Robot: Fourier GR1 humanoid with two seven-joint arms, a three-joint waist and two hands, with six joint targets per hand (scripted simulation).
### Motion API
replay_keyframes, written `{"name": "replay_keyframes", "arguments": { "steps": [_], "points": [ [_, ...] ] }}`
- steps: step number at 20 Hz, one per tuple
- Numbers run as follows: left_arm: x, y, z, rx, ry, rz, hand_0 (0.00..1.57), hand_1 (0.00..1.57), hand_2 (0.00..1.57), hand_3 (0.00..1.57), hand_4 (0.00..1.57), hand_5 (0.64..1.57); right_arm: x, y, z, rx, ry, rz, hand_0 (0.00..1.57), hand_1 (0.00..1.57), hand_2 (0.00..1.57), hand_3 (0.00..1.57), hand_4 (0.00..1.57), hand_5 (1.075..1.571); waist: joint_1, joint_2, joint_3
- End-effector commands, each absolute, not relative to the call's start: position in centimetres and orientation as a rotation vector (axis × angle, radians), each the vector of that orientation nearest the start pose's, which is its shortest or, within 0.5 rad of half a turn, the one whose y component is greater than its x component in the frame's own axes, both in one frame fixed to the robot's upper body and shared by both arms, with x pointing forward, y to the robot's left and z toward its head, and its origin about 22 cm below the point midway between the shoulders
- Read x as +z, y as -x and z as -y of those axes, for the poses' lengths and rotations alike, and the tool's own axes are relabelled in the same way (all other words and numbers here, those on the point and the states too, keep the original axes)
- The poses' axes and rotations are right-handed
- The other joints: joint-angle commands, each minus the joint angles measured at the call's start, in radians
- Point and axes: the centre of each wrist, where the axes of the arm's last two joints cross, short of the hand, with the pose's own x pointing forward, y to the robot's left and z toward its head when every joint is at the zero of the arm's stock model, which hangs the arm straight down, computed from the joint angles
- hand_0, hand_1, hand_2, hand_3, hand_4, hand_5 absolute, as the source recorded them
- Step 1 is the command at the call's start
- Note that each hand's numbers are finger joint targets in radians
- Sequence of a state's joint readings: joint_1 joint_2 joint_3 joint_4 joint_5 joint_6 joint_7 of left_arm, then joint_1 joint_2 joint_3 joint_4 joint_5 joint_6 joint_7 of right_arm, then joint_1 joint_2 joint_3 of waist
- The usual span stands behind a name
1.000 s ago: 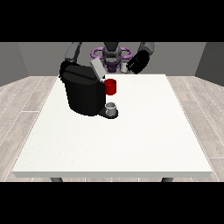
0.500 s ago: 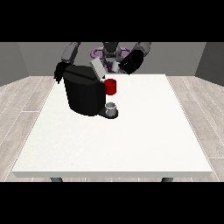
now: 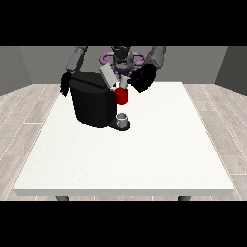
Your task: Insert the coffee pod into the coffee machine and close the lid
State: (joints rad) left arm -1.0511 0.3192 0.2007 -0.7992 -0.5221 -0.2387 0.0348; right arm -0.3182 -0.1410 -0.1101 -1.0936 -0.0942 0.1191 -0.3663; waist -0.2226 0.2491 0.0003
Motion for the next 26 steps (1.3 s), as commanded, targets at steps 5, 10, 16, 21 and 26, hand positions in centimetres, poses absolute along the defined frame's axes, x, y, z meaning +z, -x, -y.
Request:
{"name": "replay_keyframes", "arguments": {
  "steps": [5, 10, 16, 21, 26],
  "points": [
    [24.5, -45.6, -23.9, -0.671, -0.445, 1.667, 1.45, 1.45, 1.48, 1.39, 0.6, 1.571, -2.4, -32.5, 25.9, 0.107, -0.102, 1.799, 0.0, 0.0, 0.0, 0.0, 0.31, 1.571, -0.007, 0.057, 0.0002],
    [25.5, -45.7, -26.1, -0.655, -0.496, 1.667, 1.46, 1.46, 1.48, 1.34, 0.62, 1.571, -2.7, -32.3, 24.9, 0.112, -0.11, 1.778, 0.0, 0.0, 0.0, 0.0, 0.2, 1.571, -0.037, 0.086, 0.0],
    [25.3, -45.8, -25.3, -0.735, -0.541, 1.71, 1.52, 1.52, 1.53, 1.44, 0.7, 1.571, 1.1, -35.4, 25.8, 0.116, -0.096, 1.827, 0.0, 0.0, 0.0, 0.0, 0.19, 1.571, -0.026, 0.153, -0.0001],
    [26.4, -45.8, -23.5, -0.682, -0.554, 1.734, 1.49, 1.49, 1.48, 1.37, 0.63, 1.571, -0.2, -35.2, 26.9, 0.079, -0.076, 1.816, 0.0, 0.0, 0.0, 0.0, 0.27, 1.571, -0.016, 0.129, 0.0005],
    [26.5, -45.8, -25.2, -0.701, -0.607, 1.728, 1.43, 1.43, 1.45, 1.4, 0.61, 1.571, 0.0, -35.3, 25.9, 0.115, -0.071, 1.812, 0.0, 0.0, 0.0, 0.0, 0.24, 1.571, -0.043, 0.143, 0.0001]
  ]
}}
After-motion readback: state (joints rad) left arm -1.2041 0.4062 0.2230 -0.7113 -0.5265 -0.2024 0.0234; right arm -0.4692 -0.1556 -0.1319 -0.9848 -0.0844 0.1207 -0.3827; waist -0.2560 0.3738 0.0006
